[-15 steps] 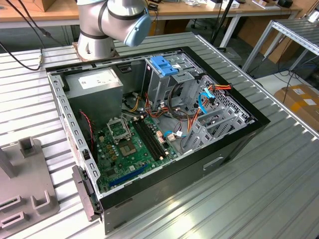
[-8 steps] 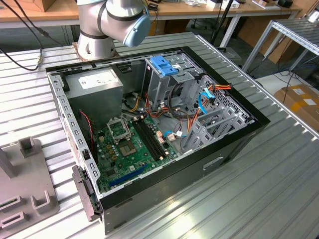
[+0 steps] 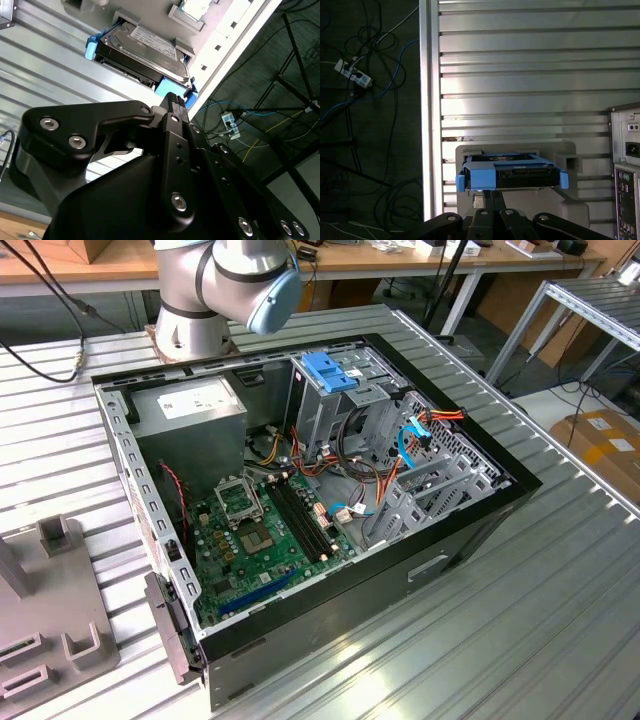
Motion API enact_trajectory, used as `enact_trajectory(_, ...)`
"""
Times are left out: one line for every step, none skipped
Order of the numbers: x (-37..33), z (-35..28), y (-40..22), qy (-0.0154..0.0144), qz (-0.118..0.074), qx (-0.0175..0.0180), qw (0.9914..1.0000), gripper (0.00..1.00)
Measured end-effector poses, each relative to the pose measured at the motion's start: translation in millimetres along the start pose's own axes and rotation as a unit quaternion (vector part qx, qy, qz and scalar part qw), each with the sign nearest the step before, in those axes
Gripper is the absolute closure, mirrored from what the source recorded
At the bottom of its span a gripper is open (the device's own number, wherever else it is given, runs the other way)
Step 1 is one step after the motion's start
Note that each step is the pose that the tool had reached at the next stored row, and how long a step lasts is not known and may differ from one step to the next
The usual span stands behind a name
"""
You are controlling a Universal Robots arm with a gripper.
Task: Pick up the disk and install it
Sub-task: 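Reach for the disk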
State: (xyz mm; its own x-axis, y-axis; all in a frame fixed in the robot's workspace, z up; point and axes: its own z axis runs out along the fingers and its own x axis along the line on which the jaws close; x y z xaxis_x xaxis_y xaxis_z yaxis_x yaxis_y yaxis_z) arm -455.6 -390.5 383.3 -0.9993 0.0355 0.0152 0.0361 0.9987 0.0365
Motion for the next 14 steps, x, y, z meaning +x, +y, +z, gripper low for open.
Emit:
enact_trajectory(0.4,-0.1,0.0,0.0001,0.000,0.0000,1.00000,0.89)
enact_trajectory(0.7,-0.1,0.0,0.0001,0.000,0.0000,1.00000,0.89)
enact_trajectory(0.9,0.0,0.0,0.0000,0.000,0.0000,1.00000,0.89)
enact_trajectory(1.0,-0.1,0.0,0.0001,0.000,0.0000,1.00000,0.89)
enact_trajectory(1.1,-0.1,0.0,0.0001,0.000,0.0000,1.00000,0.89)
enact_trajectory(1.1,-0.1,0.0,0.0001,0.000,0.0000,1.00000,0.89)
enact_trajectory(1.1,0.0,0.0,0.0001,0.000,0.0000,1.00000,0.89)
enact_trajectory(1.1,-0.1,0.0,0.0001,0.000,0.0000,1.00000,0.89)
enact_trajectory(1.1,0.0,0.0,0.0001,0.000,0.0000,1.00000,0.89)
enact_trajectory(1.1,0.2,0.0,0.0001,0.000,0.0001,1.00000,0.89)
enact_trajectory(1.2,1.5,0.0,0.0001,0.000,0.0000,1.00000,0.89)
enact_trajectory(1.3,2.2,-0.1,0.0003,0.000,0.0001,1.00000,0.89)
enact_trajectory(1.4,3.2,-0.1,0.0005,0.000,0.0001,1.00000,0.89)
enact_trajectory(1.4,3.9,-0.1,0.0006,0.000,0.0001,1.00000,0.89)
